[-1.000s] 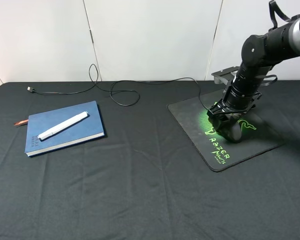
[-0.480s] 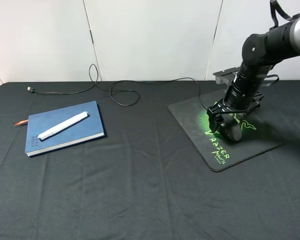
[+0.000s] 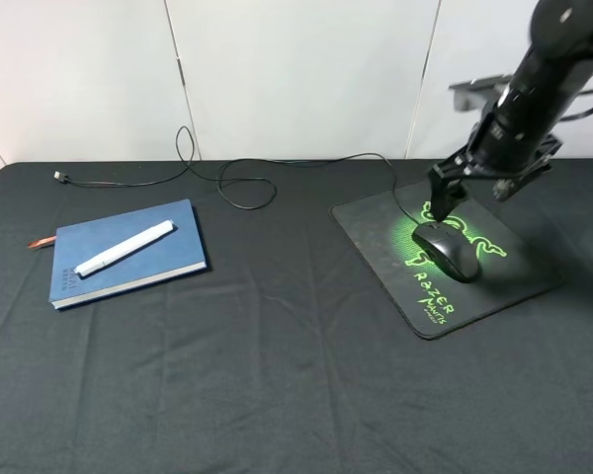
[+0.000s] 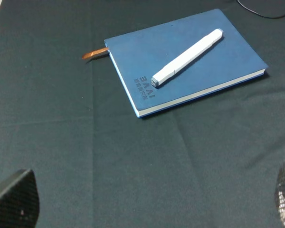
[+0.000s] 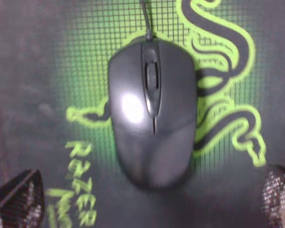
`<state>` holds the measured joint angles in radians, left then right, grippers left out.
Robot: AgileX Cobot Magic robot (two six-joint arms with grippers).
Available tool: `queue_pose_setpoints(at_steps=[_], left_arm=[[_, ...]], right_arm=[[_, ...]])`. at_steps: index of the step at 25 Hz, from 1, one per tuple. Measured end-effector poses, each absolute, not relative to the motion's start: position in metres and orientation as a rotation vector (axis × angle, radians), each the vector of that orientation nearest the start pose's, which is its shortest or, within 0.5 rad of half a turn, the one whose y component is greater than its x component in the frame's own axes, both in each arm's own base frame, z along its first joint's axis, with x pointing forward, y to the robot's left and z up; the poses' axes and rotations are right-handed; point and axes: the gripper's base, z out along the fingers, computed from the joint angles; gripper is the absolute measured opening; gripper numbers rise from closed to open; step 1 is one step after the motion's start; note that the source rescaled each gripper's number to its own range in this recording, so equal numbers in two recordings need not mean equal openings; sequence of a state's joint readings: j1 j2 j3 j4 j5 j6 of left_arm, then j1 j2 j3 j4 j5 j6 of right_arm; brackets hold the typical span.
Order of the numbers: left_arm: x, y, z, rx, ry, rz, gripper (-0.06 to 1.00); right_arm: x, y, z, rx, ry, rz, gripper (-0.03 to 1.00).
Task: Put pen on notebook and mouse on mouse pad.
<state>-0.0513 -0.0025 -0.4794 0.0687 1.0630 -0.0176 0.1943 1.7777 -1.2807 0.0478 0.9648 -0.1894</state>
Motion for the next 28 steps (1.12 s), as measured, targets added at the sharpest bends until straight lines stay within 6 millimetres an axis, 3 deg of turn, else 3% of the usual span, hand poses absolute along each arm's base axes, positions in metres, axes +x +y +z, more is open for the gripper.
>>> queue_pose_setpoints(at_steps=[6, 13, 18, 28], left_arm=[[-0.003, 0.006, 0.272, 0.032, 2.063, 0.040, 1.00], [-0.003, 0.006, 0.272, 0.032, 2.063, 0.040, 1.00], [-0.003, 0.006, 0.272, 0.032, 2.063, 0.040, 1.00], [-0.003, 0.006, 0.272, 0.032, 2.063, 0.040, 1.00]], right_arm=[[0.311, 0.066, 0.270, -0.530, 2.920, 0.086, 1.00], [0.274, 0.059, 0.307, -0.451, 2.882, 0.098, 1.00], [0.229, 0.050, 0.308, -0.435, 2.876, 0.100, 1.00], [0.112, 0.028, 0.287, -0.422, 2.775, 0.105, 1.00]])
